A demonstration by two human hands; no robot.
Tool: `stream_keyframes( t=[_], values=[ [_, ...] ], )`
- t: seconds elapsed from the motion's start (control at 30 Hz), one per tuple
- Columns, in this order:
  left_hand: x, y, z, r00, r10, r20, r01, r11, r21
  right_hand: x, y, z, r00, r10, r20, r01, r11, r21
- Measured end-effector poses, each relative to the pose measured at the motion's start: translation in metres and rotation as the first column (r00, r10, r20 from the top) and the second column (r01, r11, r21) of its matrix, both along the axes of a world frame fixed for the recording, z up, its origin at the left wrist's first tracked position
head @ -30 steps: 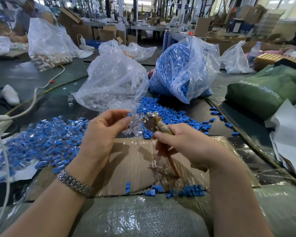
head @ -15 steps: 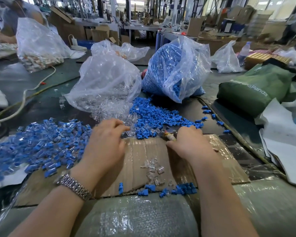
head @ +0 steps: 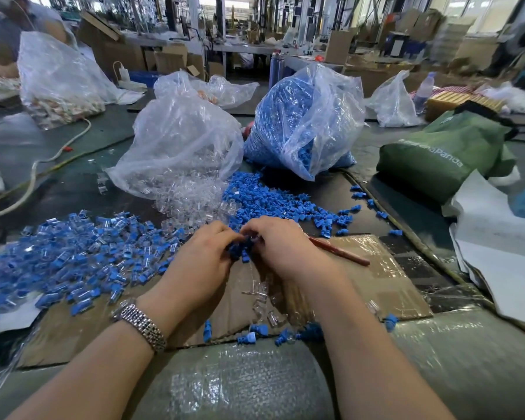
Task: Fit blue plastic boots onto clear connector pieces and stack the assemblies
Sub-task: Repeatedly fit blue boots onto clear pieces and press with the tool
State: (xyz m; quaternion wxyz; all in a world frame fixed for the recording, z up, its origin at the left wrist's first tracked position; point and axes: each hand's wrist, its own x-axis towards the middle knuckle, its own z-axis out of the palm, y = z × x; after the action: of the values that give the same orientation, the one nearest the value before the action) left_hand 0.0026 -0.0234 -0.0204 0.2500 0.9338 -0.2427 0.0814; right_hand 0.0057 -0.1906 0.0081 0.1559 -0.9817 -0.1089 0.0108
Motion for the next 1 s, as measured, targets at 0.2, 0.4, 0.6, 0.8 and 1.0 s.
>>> stream_keyframes(
  t=[0.2,0.4,0.6,0.8,1.0],
  values=[
    [-0.010,0.011,0.007,0.997,-0.054,-0.054,0.049,0.995,-0.083,-0.021,-0.014,0.006,0.996,0.050,-0.077,-0.033,0.977,0.209],
    [-0.015,0.018,0.012,0.984,-0.085,-0.155,0.066,0.990,-0.123,-0.024,-0.021,0.010,0.998,-0.003,-0.062,0.015,0.981,0.193],
    [-0.016,0.019,0.014,0.979,-0.059,-0.195,0.031,0.989,-0.146,-0.031,-0.015,0.013,0.979,0.107,-0.172,-0.055,0.958,0.281],
    [-0.021,0.022,0.022,0.978,-0.110,-0.175,0.073,0.976,-0.205,-0.029,-0.006,0.009,0.980,0.115,-0.162,-0.082,0.976,0.199],
    [-0.029,0.021,0.027,0.911,-0.281,-0.301,0.198,0.940,-0.278,-0.030,-0.012,0.010,0.983,0.077,-0.169,-0.040,0.977,0.211]
  ],
)
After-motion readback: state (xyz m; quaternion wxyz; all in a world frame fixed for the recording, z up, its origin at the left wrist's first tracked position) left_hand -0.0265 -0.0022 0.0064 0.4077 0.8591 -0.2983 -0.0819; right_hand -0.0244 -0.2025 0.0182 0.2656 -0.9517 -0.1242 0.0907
